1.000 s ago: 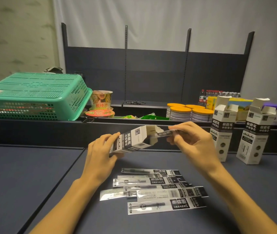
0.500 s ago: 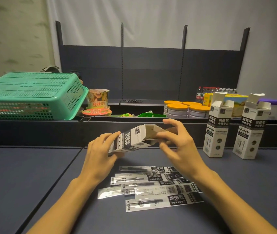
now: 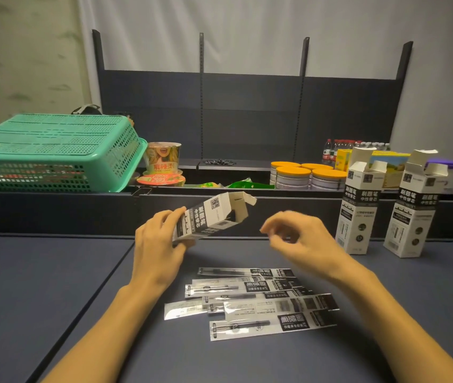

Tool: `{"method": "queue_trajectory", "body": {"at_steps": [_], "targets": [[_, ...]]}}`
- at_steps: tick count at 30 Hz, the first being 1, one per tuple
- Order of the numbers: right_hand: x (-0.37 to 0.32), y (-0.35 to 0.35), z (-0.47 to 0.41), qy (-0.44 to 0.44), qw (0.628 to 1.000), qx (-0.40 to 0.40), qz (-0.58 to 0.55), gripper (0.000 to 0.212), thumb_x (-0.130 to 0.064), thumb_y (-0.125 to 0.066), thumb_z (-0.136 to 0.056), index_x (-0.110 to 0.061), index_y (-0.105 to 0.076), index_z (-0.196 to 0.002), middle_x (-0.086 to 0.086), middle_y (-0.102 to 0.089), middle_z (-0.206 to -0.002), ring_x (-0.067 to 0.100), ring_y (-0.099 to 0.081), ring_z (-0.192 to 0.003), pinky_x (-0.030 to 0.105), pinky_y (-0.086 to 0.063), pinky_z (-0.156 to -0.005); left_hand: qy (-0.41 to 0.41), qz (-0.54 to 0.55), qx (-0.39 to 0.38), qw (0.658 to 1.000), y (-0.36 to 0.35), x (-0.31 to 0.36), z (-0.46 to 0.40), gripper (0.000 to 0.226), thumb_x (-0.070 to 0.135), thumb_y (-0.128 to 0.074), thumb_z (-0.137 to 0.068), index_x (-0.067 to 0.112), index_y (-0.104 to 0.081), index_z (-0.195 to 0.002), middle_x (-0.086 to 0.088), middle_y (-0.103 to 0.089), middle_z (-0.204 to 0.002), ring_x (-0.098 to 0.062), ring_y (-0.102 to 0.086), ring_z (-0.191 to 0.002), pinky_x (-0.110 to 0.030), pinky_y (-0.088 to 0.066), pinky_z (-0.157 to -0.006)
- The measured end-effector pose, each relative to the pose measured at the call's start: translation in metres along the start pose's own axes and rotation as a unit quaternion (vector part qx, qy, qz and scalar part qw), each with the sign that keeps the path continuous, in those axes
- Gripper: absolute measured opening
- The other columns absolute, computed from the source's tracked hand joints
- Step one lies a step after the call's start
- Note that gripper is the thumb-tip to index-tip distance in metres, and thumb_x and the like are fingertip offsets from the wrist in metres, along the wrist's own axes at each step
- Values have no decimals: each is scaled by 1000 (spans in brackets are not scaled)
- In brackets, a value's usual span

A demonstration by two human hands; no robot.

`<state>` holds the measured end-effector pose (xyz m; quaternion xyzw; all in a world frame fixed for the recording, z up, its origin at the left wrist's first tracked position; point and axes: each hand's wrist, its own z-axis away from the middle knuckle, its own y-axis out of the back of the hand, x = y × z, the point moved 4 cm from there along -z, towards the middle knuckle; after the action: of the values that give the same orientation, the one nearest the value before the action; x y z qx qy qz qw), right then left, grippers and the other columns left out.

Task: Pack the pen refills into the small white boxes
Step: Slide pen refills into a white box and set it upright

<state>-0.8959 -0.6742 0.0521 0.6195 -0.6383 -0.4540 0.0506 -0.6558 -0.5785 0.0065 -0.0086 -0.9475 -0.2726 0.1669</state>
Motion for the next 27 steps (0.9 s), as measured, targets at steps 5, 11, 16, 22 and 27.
{"method": "queue_trajectory", "body": {"at_steps": [5,11,16,22,27], "targets": [[31,-8,15,-169,924,-313,142,25,-39,-74,-80,-33,-69,-103,-4,-67,-90,7,-60,-78,21,-46,-70,-2,-1,-5,1000,-1,2,1,65,19,-81,-73,17,-54,-133,-4,-57,-120,-24,-52,-109,-35,-32,-95],[32,-20,14,-156,924,-312,156,24,-41,-75,-80,-36,-70,-103,-10,-53,-81,6,-49,-73,23,-41,-66,3,3,-19,1000,-3,1,1,65,23,-79,-75,19,-52,-134,-3,-56,-122,-23,-50,-111,-34,-32,-95],[30,-15,14,-170,934,-293,117,17,-34,-78,-77,-29,-64,-85,-12,-58,-81,7,-54,-75,24,-47,-71,3,6,-24,1000,-3,1,1,65,25,-79,-76,20,-51,-135,-2,-56,-123,-21,-50,-112,-30,-29,-94],[12,0,11,-158,960,-222,-64,11,-21,-74,-83,-19,-67,-75,2,-72,-96,20,-67,-87,29,-53,-77,2,5,-22,1000,-2,2,1,65,23,-80,-75,19,-52,-134,-1,-56,-122,-21,-51,-112,-30,-29,-94],[-11,21,8,-153,917,-85,-359,17,-10,-65,-82,1,-54,-89,23,-71,-100,31,-70,-71,31,-55,-57,-1,-1,-21,1000,-3,-1,0,67,17,-82,-72,19,-53,-133,-1,-57,-121,-21,-53,-109,-29,-27,-92]]}}
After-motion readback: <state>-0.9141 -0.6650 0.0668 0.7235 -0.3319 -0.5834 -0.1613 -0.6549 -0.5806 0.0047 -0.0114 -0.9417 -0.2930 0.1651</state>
